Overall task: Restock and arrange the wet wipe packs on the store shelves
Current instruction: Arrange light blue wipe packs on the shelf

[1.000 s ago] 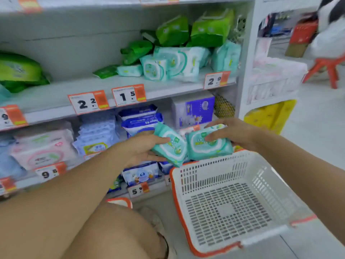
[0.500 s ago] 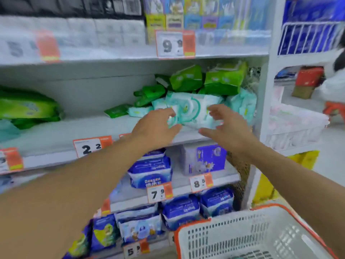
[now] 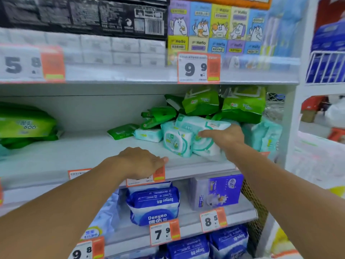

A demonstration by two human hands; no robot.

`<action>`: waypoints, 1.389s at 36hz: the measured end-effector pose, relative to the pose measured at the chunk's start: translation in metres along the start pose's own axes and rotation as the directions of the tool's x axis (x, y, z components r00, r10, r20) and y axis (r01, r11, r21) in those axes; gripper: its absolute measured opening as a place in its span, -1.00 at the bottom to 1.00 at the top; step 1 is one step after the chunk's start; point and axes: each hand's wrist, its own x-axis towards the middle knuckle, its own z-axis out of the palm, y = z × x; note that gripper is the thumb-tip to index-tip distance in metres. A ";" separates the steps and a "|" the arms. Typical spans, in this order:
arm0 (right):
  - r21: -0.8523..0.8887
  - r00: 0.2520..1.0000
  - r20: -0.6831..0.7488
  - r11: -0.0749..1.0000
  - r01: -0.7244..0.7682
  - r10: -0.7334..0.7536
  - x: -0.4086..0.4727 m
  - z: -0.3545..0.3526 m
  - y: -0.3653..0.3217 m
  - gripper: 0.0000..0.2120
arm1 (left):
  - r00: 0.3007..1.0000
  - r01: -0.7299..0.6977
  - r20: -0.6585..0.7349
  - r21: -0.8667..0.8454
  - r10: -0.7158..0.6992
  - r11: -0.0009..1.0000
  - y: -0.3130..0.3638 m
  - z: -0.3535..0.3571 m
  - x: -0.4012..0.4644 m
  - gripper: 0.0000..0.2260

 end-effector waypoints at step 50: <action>-0.478 0.869 0.238 0.831 -0.284 0.433 -0.107 -0.197 0.164 -0.31 | 0.934 -0.324 -0.037 -0.508 0.356 0.798 0.119 0.108 -0.067 -0.54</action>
